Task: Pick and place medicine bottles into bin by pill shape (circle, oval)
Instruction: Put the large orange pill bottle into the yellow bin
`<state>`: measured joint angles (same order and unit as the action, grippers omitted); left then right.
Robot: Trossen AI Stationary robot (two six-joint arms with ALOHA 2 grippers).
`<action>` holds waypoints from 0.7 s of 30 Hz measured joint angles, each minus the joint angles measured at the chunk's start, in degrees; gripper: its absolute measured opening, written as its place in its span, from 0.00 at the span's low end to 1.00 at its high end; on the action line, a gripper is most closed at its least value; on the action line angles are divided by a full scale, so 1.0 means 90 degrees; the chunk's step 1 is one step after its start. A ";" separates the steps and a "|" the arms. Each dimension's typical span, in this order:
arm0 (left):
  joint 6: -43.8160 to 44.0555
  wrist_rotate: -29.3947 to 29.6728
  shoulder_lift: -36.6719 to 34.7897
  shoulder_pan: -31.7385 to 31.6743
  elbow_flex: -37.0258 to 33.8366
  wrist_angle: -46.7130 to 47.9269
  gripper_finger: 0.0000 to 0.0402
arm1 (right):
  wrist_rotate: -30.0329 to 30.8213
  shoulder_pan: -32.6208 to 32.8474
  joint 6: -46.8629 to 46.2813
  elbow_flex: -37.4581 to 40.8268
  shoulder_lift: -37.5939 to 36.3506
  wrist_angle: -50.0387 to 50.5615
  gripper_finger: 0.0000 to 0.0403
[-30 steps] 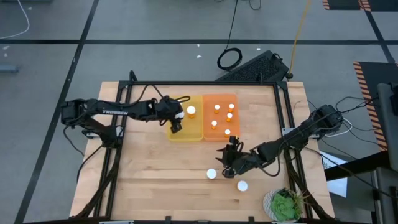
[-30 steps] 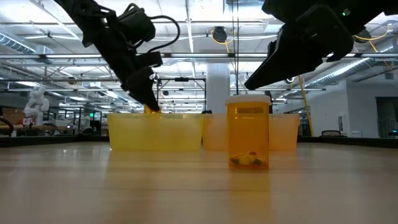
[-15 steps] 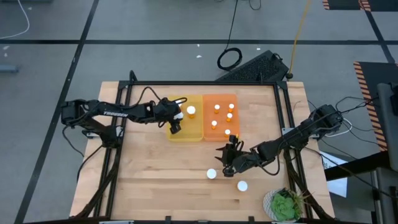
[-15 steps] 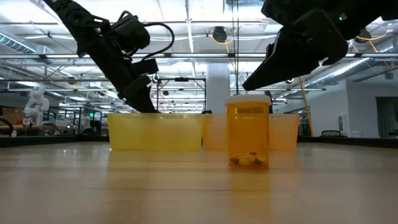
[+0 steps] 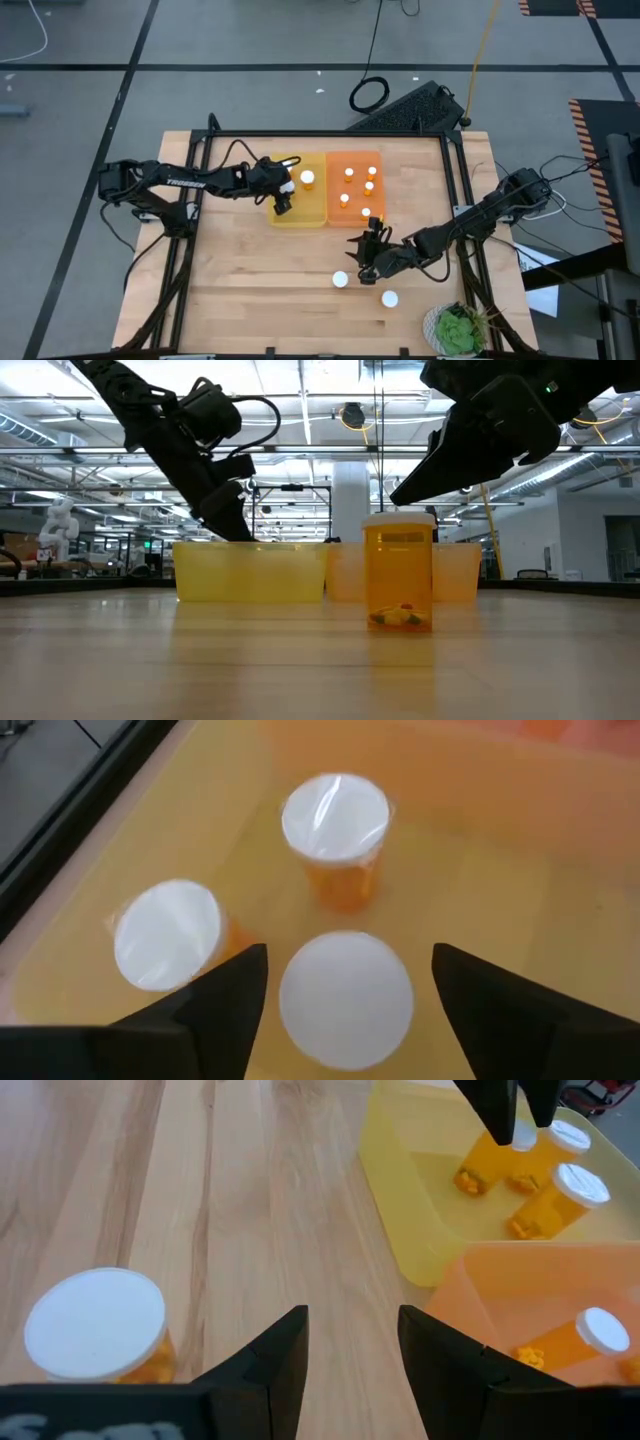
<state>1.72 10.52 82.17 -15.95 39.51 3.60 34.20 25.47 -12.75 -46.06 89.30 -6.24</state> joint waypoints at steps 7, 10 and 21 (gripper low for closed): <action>-0.0091 0.0008 -0.0136 0.0167 0.0063 -0.0076 0.74 | -0.0186 0.0000 -0.0104 0.0000 0.0000 0.0002 0.37; -0.0109 0.0012 -0.0176 0.0262 0.0075 -0.0103 0.74 | -0.0403 0.0000 -0.0233 0.0000 0.0000 0.0007 0.37; -0.0022 0.0010 -0.0929 0.0936 0.0075 0.0180 0.74 | -0.1669 0.0010 -0.0938 0.0000 0.0000 0.0134 0.37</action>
<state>1.52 10.61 73.81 -7.53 40.18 5.22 19.18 25.57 -21.19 -46.06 89.30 -5.04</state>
